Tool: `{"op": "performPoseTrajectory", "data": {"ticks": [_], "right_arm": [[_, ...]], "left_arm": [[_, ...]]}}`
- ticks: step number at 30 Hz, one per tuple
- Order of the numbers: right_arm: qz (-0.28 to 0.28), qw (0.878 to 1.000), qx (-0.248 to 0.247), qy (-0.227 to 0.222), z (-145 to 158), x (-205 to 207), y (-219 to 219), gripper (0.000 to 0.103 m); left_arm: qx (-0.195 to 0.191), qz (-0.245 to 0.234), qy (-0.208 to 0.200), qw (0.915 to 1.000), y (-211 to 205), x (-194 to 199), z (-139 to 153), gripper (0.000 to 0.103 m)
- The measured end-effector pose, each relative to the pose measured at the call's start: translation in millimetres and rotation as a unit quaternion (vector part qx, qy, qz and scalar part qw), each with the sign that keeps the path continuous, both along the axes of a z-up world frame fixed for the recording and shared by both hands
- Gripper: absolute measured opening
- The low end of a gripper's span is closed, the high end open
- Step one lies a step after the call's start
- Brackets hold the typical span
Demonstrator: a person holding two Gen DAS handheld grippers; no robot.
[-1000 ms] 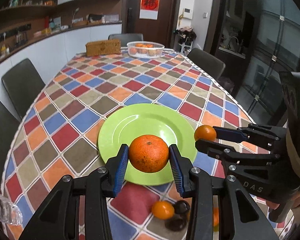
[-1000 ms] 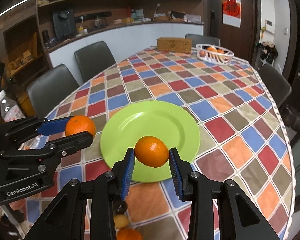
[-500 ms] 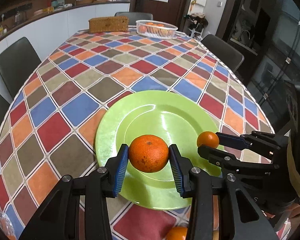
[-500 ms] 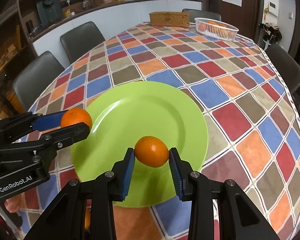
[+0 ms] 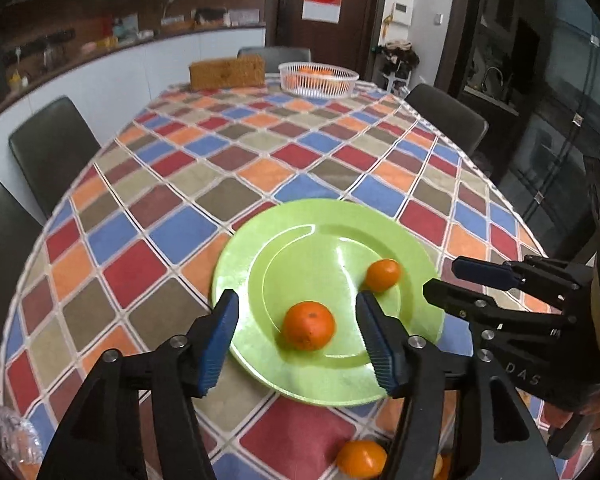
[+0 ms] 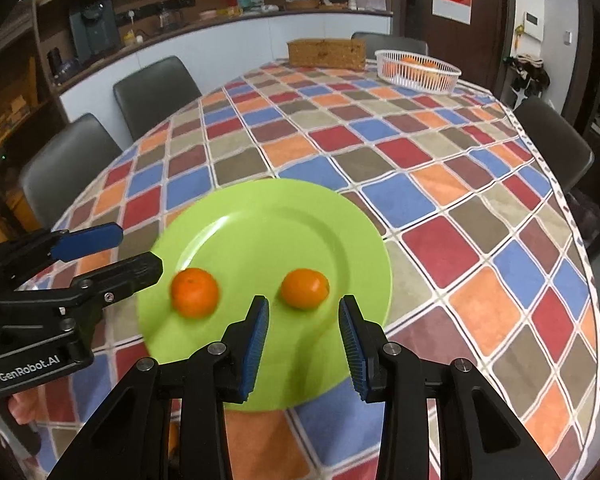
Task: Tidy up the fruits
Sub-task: 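Carry both mandarins over the green plate and open both tools to release them, then withdraw both tools from the plate back toward the fruit cluster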
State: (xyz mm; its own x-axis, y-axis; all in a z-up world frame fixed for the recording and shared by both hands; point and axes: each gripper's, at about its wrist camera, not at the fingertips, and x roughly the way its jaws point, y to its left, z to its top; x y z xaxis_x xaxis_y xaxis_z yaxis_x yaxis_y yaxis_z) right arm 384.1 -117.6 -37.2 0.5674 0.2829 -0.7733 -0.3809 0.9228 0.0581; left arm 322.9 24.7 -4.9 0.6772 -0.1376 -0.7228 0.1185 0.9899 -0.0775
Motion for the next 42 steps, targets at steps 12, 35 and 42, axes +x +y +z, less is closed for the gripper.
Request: {"op": "performPoseTrajectory", "data": {"ticks": [12, 35, 42], "right_arm": [[0.019, 0.996, 0.035, -0.075, 54.4, -74.6, -18.0, 0.045], [0.028, 0.985, 0.031, -0.166, 78.7, -190.4, -63.0, 0.049], [0.055, 0.981, 0.013, -0.187, 70.0, -212.4, -74.1, 0.049]], "left_arm": [[0.006, -0.012, -0.075, 0.9971, -18.0, -77.1, 52.6, 0.070], [0.003, -0.020, -0.133, 0.9909, -58.0, -192.7, 59.9, 0.078], [0.005, -0.031, -0.134, 0.9905, -74.0, -211.1, 42.8, 0.078]]}}
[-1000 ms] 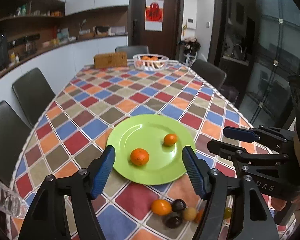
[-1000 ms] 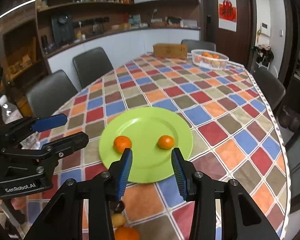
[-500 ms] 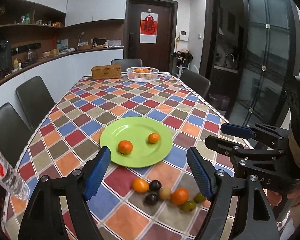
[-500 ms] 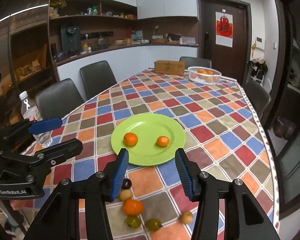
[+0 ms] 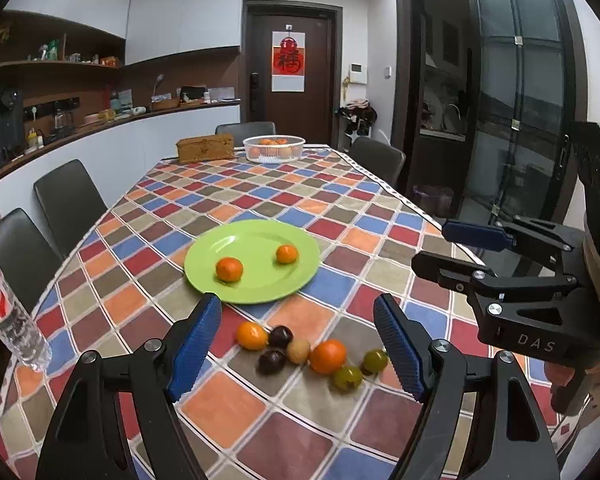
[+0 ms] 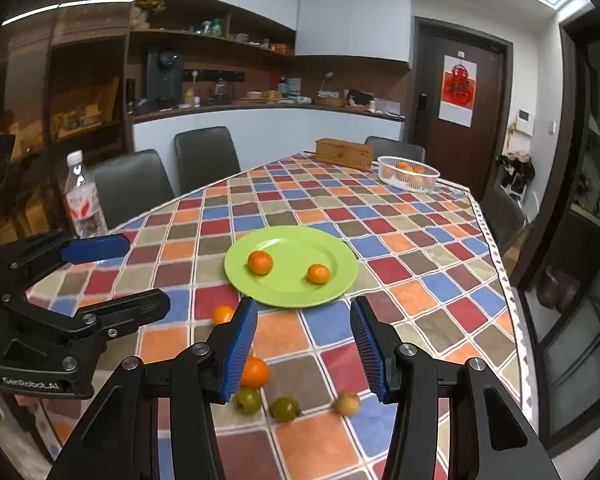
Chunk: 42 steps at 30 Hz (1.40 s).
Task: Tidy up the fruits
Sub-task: 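Withdraw both tools from the plate back toward the fruit cluster, then grasp a green-yellow tomato with the left tool while the right tool grasps another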
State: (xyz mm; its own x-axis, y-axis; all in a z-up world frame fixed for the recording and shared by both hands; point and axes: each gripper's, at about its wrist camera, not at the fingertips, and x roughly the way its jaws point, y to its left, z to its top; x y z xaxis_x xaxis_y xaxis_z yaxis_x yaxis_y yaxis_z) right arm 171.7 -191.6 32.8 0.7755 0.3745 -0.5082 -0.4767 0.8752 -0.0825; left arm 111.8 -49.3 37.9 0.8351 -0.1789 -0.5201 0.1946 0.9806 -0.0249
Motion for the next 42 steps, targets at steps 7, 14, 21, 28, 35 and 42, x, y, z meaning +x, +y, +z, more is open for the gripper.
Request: {"op": "performPoseTrajectory", "data": {"ticks": [7, 14, 21, 28, 35, 42], "right_arm": [[0.019, 0.999, -0.029, -0.020, -15.9, -11.9, -9.6, 0.049], [0.054, 0.997, -0.061, -0.016, -38.5, -15.0, -15.0, 0.049], [0.088, 0.992, -0.086, 0.012, -65.7, -9.9, -15.8, 0.049], [0.115, 0.988, -0.098, 0.029, -85.5, 0.1, -14.1, 0.049], [0.147, 0.982, -0.111, 0.050, -103.1, 7.4, -8.0, 0.046], [0.171, 0.975, -0.128, 0.067, -117.9, 13.0, -4.7, 0.041]], "left_arm": [[0.021, -0.022, 0.006, 0.9995, -17.1, -7.4, -21.8, 0.077], [0.048, -0.051, 0.024, 0.9973, -35.7, -5.0, -43.2, 0.068], [0.064, -0.072, 0.059, 0.9936, -49.0, 4.9, -65.7, 0.058], [0.072, -0.080, 0.085, 0.9906, -52.7, 15.9, -84.1, 0.047], [0.073, -0.085, 0.108, 0.9878, -55.0, 26.7, -99.3, 0.043], [0.077, -0.088, 0.122, 0.9856, -57.7, 32.7, -110.6, 0.040]]}}
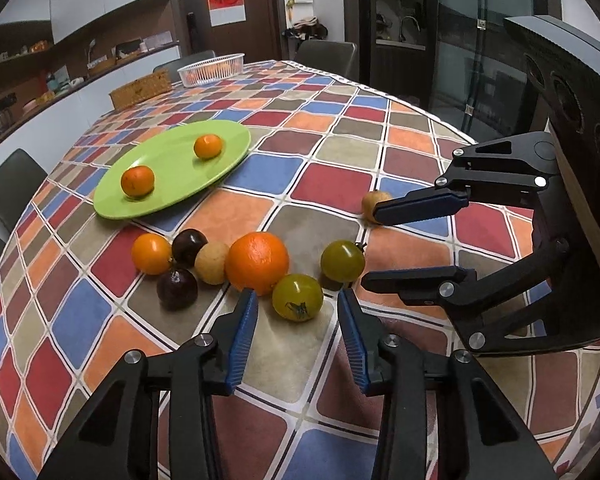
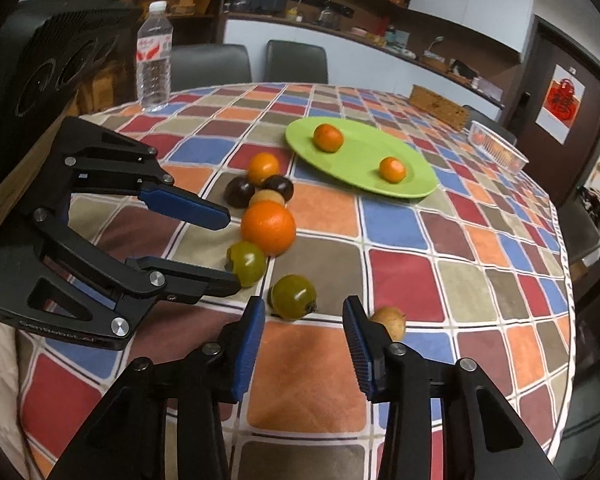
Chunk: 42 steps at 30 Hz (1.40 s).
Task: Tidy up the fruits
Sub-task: 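Grasp a green-yellow tomato with the left tool while the right tool grasps another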
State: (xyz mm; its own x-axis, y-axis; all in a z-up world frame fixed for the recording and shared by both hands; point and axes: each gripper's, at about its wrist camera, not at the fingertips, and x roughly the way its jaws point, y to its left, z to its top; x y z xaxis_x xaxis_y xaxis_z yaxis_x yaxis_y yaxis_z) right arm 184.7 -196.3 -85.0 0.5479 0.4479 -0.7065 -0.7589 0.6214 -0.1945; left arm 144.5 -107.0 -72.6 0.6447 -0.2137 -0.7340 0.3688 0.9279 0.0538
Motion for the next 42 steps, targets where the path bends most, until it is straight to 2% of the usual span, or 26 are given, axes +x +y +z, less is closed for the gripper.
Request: {"op": "performPoseTrajectory", "data": {"ticks": [7, 10, 19, 23, 26, 29, 42], "right_arm": [[0.011, 1.000, 0.001, 0.009, -6.3, 6.8, 0.6, 0.041], [0.015, 1.000, -0.002, 0.014, -9.9, 10.1, 2.3, 0.037], [0.024, 0.999, 0.003, 0.036, -14.0, 17.9, 4.8, 0.034], [0.022, 0.999, 0.007, 0.046, -14.6, 23.1, 5.3, 0.034], [0.022, 0.998, 0.007, 0.050, -15.6, 24.9, 6.9, 0.034], [0.022, 0.998, 0.008, 0.053, -15.6, 24.9, 8.3, 0.029], [-0.019, 0.997, 0.045, 0.057, 1.2, 9.1, 7.2, 0.028]], "left_arm": [[0.000, 0.002, 0.011, 0.9999, -0.1, 5.3, -6.0, 0.038], [-0.001, 0.004, 0.018, 0.9998, 0.6, 7.9, -8.6, 0.037], [-0.011, 0.007, 0.028, 0.9995, 1.4, 14.4, -12.3, 0.035], [-0.016, 0.007, 0.031, 0.9994, 2.3, 14.6, -12.2, 0.029], [-0.017, 0.006, 0.031, 0.9994, 2.7, 13.9, -11.8, 0.029], [-0.020, 0.006, 0.031, 0.9993, 3.8, 12.1, -10.4, 0.029], [-0.034, 0.015, 0.005, 0.9993, 16.7, -4.1, 9.5, 0.028]]}}
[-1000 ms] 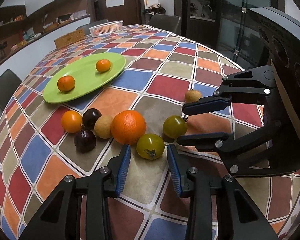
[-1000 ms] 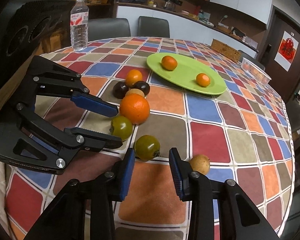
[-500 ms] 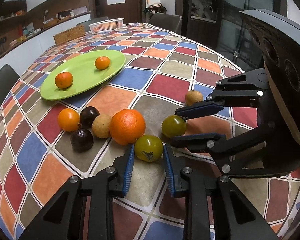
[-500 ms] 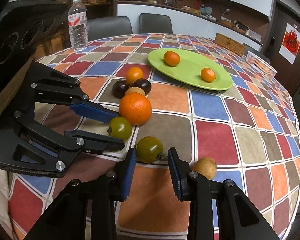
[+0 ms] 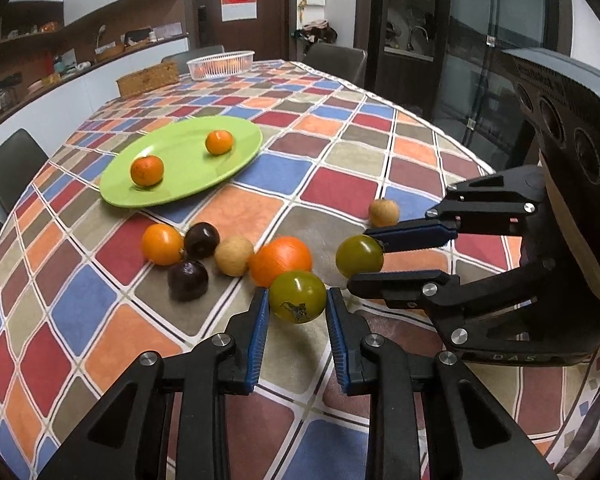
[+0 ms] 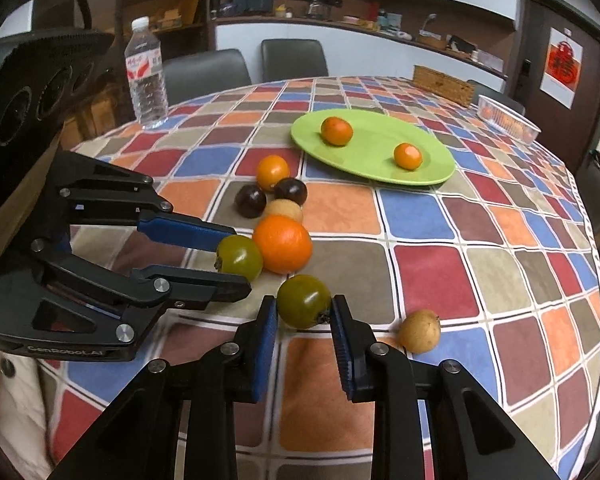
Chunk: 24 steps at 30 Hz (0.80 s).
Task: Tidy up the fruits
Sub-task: 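Grasp a green-yellow tomato with the left tool while the right tool grasps another, then carry both green-yellow tomatoes onto the green plate and open both tools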
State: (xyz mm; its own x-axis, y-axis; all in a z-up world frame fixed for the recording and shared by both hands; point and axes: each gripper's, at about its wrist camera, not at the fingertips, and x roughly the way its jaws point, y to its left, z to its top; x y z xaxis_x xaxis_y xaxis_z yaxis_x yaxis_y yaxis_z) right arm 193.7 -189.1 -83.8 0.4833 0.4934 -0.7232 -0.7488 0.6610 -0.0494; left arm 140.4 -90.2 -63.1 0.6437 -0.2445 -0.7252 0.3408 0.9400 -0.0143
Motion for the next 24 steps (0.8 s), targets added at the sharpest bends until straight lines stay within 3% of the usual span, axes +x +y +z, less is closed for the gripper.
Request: {"op": "performPoseTrajectory", "data": {"ticks": [24], "right_arm": [[-0.111, 0.989, 0.083, -0.043, 69.2, -9.9, 12.6, 0.028]], "left_arm": [[-0.028, 0.047, -0.096, 0.9939, 45.9, -8.8, 71.1, 0.028]]}}
